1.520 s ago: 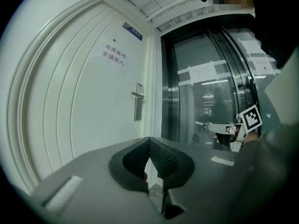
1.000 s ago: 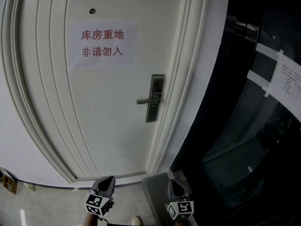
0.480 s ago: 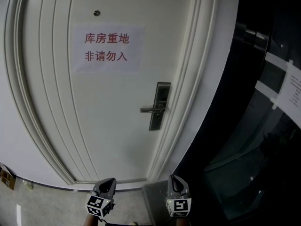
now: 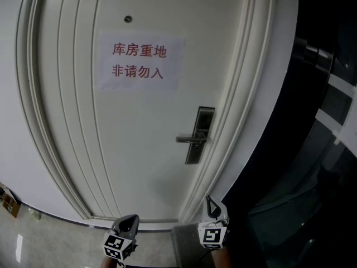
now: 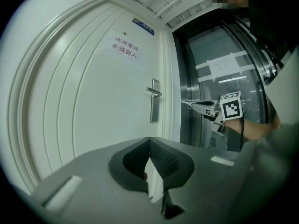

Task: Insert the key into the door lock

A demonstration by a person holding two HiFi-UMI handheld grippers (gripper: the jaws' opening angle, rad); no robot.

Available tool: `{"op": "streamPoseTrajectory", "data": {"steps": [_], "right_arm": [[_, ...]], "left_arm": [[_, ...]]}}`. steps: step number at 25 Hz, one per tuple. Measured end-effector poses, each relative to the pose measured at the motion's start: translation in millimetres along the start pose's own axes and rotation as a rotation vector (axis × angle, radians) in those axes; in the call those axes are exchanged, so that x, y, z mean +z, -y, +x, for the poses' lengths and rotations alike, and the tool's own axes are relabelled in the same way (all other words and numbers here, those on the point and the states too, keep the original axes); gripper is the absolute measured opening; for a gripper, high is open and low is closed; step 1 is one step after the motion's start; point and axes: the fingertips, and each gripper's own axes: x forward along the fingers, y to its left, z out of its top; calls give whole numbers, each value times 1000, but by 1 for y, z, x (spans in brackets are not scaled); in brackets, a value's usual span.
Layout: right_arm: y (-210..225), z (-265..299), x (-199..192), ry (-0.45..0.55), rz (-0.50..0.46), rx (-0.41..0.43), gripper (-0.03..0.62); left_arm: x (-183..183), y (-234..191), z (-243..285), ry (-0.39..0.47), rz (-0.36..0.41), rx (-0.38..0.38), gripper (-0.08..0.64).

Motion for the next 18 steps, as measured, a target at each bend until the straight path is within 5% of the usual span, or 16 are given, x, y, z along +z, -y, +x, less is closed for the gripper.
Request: {"op": "streamPoseTrajectory", "data": {"steps": [10, 18], "right_arm": [[21, 69, 34, 21, -273, -26, 11], [33, 117, 16, -28, -397, -47, 11]], "left_arm": [[2, -11, 6, 2, -5, 27, 2], [2, -17, 13, 0, -6, 40, 2]]}}
